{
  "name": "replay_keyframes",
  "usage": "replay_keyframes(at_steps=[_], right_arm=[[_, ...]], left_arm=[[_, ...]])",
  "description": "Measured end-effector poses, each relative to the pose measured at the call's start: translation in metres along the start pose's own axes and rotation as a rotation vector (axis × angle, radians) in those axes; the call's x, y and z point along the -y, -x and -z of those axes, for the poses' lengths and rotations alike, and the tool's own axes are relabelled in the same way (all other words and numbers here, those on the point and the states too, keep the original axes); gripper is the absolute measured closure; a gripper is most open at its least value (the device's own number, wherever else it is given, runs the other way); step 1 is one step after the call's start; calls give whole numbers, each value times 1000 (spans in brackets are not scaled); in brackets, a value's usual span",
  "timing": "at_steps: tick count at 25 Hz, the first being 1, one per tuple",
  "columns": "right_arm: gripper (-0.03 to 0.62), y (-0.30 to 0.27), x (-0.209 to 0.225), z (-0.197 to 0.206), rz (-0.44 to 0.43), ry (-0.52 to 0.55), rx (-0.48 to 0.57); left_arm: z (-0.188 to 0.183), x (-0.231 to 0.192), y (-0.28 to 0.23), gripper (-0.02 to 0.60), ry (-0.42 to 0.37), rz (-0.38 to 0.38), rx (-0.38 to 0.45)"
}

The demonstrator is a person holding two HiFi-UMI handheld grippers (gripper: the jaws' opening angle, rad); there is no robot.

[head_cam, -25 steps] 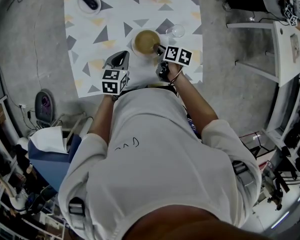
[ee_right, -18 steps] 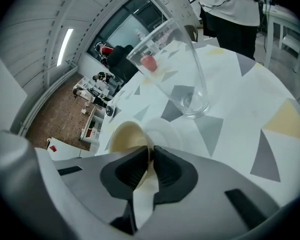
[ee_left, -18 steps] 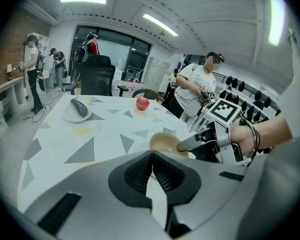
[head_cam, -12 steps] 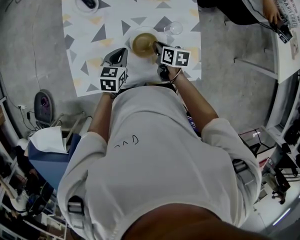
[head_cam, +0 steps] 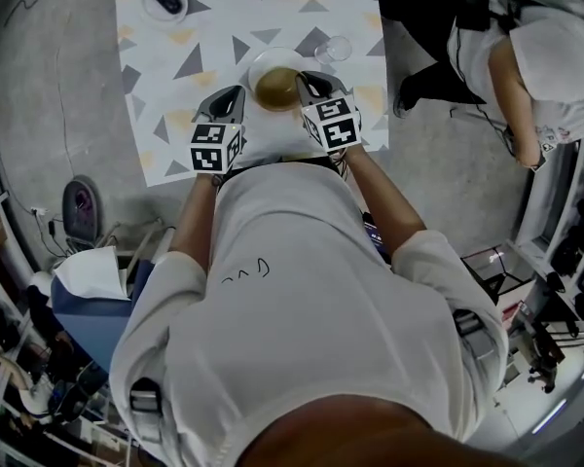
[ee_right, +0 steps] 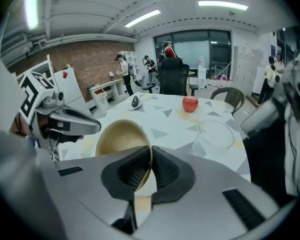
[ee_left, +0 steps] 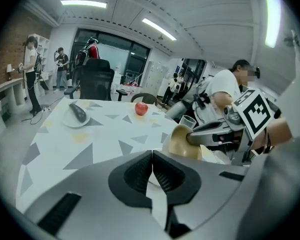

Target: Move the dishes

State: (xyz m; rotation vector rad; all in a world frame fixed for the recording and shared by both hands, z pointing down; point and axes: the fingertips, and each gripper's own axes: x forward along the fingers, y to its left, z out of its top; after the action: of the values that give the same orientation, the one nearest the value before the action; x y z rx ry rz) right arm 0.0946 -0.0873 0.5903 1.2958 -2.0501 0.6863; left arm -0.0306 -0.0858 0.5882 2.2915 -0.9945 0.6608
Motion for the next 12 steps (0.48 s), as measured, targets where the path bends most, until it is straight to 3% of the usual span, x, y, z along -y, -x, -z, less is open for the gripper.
replay_keyframes(at_steps=[6, 12], right_arm=[[582, 1, -9, -19, 0, 139, -5], [582, -6, -28, -46, -22, 198, 22]], left_arm=[[3, -8, 7, 561, 29, -17, 18], [9, -28, 23, 560, 69, -59, 40]])
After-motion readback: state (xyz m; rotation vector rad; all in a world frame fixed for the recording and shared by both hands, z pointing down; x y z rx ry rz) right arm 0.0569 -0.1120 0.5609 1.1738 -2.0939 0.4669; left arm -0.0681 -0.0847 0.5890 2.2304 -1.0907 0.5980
